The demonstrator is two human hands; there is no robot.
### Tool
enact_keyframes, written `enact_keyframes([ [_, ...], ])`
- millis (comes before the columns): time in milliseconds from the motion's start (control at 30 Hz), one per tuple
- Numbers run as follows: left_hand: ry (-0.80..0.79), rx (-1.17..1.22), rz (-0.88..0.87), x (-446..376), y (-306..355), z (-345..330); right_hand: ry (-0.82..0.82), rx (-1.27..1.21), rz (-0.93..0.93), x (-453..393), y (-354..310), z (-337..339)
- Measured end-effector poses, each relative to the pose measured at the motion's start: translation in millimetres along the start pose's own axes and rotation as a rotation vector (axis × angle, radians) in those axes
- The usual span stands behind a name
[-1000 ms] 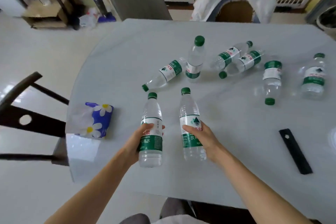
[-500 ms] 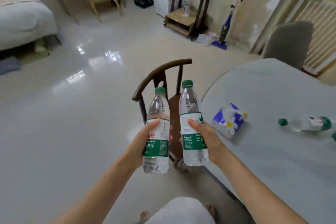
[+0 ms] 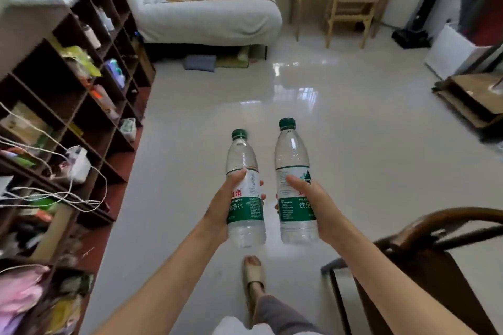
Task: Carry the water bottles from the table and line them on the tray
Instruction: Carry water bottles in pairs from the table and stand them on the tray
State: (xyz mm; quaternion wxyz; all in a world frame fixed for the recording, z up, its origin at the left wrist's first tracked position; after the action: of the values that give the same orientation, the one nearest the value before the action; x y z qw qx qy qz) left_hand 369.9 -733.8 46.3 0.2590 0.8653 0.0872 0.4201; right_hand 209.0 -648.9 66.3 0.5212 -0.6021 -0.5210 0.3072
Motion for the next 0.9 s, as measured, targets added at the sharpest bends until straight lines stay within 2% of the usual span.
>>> enact_keyframes([
  [233,0.175,0.122,-0.216,-28,181,81,-0.248,0.077,-0.039,-224,-42,-100],
  [467,0.303,0.249,-0.372,-75,333,173,-0.412,0.154,-0.027,-413,-67,-188],
  [733,0.306,0.213,-0.427,-146,545,261,-0.426,0.179,0.046,-627,-109,-275],
  [900,0.307,0.162,-0.447,-187,677,289,-0.363,0.141,0.078,-751,-137,-302],
])
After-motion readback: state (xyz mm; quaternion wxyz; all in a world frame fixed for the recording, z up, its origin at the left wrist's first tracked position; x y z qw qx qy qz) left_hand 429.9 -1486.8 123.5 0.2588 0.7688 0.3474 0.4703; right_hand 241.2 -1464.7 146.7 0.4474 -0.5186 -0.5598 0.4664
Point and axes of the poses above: each hand's wrist, its own x-axis away from the middle knuckle, its own z-axis out of the back of the hand, y = z × x, the point moved 3 cm from there along -x, towards the middle knuckle, and after that the axes turned 15 degrees about z, right-handed, at the moved point
